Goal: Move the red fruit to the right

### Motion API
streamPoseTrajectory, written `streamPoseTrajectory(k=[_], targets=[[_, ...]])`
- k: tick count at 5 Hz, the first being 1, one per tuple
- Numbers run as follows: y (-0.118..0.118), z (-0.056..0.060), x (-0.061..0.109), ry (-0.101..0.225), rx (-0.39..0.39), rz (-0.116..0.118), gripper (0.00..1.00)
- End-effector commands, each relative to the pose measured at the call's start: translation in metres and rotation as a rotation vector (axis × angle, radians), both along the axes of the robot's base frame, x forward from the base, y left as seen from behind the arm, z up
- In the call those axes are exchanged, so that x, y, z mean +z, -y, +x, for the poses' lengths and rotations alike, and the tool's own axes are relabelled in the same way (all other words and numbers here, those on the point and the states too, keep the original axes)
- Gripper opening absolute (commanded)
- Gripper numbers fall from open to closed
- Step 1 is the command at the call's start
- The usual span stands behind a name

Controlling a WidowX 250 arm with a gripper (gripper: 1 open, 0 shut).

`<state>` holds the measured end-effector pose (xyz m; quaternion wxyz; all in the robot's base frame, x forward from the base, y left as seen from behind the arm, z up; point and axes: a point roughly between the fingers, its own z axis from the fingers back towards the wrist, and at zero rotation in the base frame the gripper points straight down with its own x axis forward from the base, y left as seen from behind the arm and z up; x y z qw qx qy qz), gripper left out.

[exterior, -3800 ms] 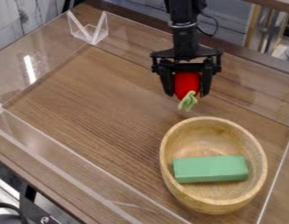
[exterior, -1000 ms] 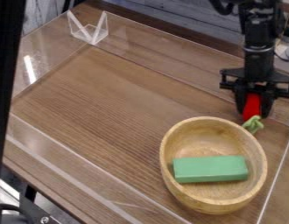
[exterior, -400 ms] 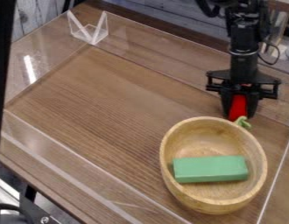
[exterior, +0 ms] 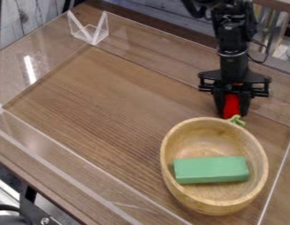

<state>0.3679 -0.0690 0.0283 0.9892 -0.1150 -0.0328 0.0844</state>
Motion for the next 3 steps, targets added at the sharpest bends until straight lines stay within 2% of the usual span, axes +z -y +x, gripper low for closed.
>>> streamPoseTrajectory(k=[1, 3], targets=[[-0.0109, 0.0053, 0.0111, 0.074, -0.018, 0.002, 0.0], [-0.02, 0.0048, 0.0193, 0.098, -0.062, 0.012, 0.0]])
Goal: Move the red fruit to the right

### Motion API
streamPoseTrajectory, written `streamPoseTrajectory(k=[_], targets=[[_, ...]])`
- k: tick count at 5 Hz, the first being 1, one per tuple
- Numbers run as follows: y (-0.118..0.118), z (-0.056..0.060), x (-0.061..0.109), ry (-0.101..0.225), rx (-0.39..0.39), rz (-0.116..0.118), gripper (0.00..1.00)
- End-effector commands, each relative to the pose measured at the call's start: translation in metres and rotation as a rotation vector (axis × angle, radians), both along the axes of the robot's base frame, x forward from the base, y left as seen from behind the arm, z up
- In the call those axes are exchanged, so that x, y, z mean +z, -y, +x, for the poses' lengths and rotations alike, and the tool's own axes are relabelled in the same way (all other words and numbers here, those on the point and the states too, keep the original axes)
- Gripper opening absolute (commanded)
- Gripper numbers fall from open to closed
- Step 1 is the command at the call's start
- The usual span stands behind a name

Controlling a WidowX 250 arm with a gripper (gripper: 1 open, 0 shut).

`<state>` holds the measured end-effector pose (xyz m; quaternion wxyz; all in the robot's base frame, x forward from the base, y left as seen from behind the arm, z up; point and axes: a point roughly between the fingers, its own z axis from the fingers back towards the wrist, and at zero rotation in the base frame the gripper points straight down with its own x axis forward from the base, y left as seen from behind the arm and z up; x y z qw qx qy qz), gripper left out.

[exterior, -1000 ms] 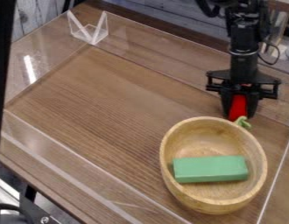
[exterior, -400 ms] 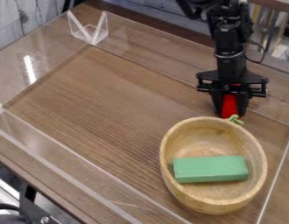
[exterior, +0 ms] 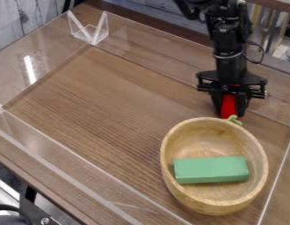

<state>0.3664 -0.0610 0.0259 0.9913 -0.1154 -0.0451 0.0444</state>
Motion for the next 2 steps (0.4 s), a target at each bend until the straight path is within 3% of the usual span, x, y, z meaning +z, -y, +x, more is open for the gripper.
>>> streamPoseTrajectory(k=[1, 2], targets=[[-0.0038, 0.0072, 0.0286, 0.078, -0.001, 0.01, 0.0], [0.0057, 0.0082, 0.0371, 0.092, -0.015, 0.014, 0.0]])
